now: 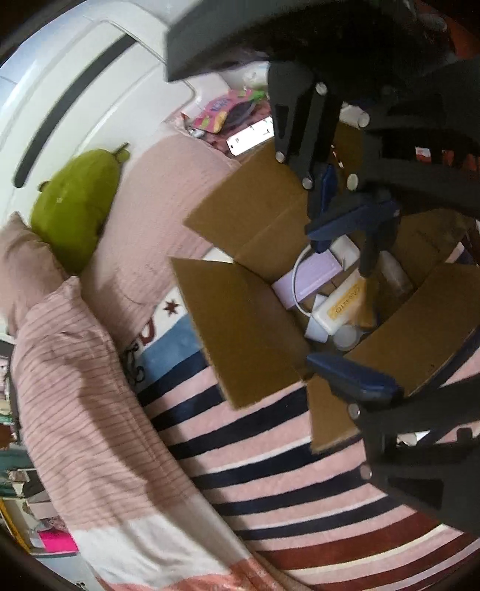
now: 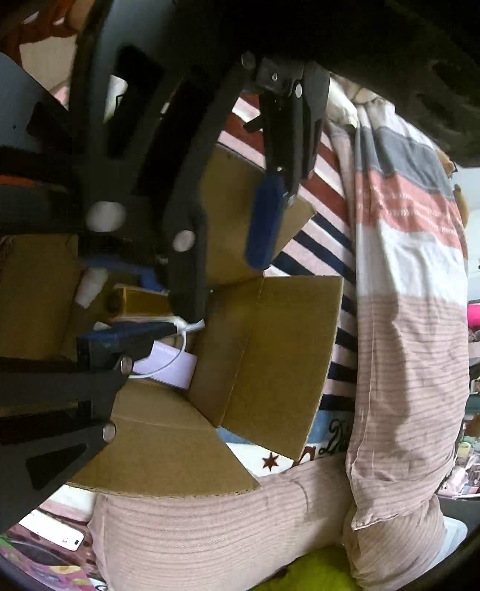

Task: Organize rigid objects
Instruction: 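Carry the gold lipstick into the cardboard box and open the right gripper, then lower the right gripper onto the white earbuds case and close it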

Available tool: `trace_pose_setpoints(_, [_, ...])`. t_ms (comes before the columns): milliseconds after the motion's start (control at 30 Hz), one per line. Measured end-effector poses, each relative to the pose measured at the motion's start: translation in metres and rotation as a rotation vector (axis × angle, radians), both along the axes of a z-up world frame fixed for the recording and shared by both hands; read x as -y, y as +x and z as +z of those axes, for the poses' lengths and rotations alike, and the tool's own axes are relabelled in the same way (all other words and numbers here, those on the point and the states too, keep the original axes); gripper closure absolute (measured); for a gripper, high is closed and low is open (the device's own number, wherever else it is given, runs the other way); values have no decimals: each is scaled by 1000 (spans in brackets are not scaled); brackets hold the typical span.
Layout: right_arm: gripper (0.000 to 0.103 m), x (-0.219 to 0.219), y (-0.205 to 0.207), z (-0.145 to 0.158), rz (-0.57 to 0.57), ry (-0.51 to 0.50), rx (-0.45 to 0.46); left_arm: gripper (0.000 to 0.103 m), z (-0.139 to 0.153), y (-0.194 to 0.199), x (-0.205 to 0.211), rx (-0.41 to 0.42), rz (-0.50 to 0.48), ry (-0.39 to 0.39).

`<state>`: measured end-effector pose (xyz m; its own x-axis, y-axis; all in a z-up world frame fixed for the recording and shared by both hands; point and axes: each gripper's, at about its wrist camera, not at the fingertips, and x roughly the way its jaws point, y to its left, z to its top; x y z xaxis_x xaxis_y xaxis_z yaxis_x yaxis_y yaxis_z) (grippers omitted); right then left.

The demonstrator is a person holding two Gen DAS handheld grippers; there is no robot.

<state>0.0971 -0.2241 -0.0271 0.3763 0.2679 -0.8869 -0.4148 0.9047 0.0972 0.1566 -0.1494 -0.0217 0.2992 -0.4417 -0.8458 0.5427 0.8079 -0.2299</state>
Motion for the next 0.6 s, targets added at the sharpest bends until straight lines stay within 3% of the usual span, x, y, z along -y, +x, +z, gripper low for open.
trace_pose_setpoints(167, [77,-21,-22,22,53,20,92,33,38,-23,-47,115,54,-53])
trace_pose_setpoints(333, [77,-74,-51,40,189,102,167,27,54,-49,-112,228,172,-38])
trace_pose_setpoints(467, [71,-122,-67,30,299,156,151,27,40,-68,-168,270,272,-21])
trace_pose_setpoints(533, [62,-146,-71,14,331,165,125,27,25,-75,-188,265,303,-33])
trace_pose_setpoints(600, [60,-162,-71,-5,336,166,98,27,5,-81,-210,257,329,-41])
